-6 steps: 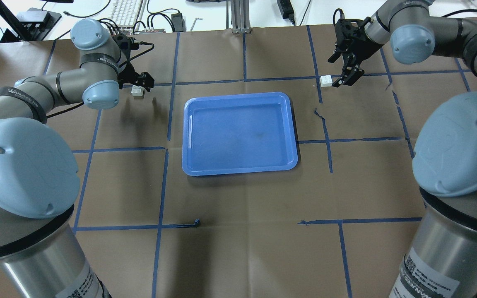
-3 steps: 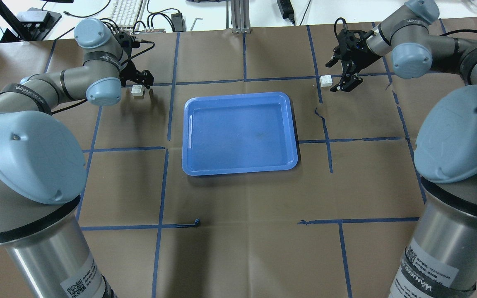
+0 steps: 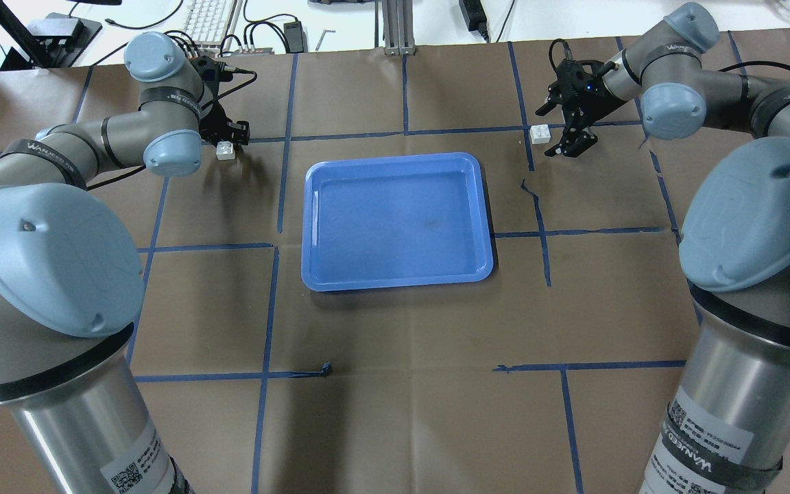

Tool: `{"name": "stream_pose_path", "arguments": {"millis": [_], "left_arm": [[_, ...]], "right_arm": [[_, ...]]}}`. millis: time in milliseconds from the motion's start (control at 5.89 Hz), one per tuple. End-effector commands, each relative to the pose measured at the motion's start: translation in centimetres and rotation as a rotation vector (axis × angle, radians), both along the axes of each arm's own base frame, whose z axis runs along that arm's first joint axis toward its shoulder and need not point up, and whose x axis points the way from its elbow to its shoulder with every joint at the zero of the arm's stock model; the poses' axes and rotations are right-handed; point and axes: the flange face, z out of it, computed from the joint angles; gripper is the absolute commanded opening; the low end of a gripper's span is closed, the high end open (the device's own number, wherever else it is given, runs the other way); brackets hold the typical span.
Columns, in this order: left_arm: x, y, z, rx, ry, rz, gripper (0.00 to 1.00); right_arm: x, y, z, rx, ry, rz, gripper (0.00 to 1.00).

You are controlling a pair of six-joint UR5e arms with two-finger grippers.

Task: Assemble white blocks and place on blue tray

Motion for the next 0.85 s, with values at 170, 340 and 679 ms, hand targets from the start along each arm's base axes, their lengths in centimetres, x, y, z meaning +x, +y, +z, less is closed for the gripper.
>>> {"name": "stream_pose_path", "arguments": {"millis": [170,340,679], "left_arm": [[-1.1,0.7,3.0,-0.020,-0.012,-0.047,0.17],[-4.5,2.6,4.5,-0.016,-0.041,-0.208,0.17],[-16.0,8.4,8.5,0.006,-0.081,-0.540,0.11]], "right_arm": [[0.0,-0.1,0.4,-0.004,0.001,-0.006,0.40],[-0.1,-0.2,0.7,-0.009,0.002,-0.007,0.30],[0.0,-0.5,2.6,-0.010,0.006,-0.051,0.25]]}}
